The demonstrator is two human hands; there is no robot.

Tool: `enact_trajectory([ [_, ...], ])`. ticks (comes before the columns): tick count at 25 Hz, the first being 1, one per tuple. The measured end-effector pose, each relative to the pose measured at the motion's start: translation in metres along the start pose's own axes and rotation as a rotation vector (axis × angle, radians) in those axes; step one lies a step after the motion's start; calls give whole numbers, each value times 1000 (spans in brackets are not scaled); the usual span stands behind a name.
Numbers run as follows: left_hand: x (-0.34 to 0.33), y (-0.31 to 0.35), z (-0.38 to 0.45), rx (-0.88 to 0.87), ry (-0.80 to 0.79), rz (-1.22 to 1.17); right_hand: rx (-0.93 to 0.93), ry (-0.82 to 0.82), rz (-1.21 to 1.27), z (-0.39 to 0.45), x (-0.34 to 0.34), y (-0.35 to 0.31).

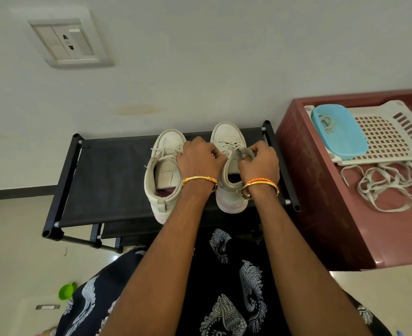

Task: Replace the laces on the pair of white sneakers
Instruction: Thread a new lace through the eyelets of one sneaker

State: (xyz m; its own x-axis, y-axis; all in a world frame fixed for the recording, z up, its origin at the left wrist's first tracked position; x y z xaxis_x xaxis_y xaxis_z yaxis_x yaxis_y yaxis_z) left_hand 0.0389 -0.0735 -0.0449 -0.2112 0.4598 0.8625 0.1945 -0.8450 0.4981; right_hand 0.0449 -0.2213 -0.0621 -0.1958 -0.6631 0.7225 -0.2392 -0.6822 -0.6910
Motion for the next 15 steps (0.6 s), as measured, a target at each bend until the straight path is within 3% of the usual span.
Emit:
enact_trajectory([
  [6, -8, -1, -3, -51, -194, -122, -41, -106, 105, 11, 1, 9],
  [11, -12, 2, -8, -37, -232, -150, -22, -132, 109, 11, 3, 3],
  [15, 6, 6, -8, 59, -175, -407, -11, -207, 244, 12, 8, -3],
])
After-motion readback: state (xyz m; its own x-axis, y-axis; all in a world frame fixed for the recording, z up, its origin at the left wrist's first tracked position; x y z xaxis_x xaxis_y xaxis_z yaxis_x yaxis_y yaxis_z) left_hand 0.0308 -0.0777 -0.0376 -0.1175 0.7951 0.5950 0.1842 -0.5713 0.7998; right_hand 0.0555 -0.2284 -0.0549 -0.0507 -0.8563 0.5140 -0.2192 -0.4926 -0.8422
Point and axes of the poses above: each hand's wrist, its own z-axis towards the middle knuckle, its own x-axis out of the back of the hand, y = z × x, the point moved 6 cm from there along z, towards the middle knuckle, and after that the axes turned 1 degree about -z, right-handed, at the moved point
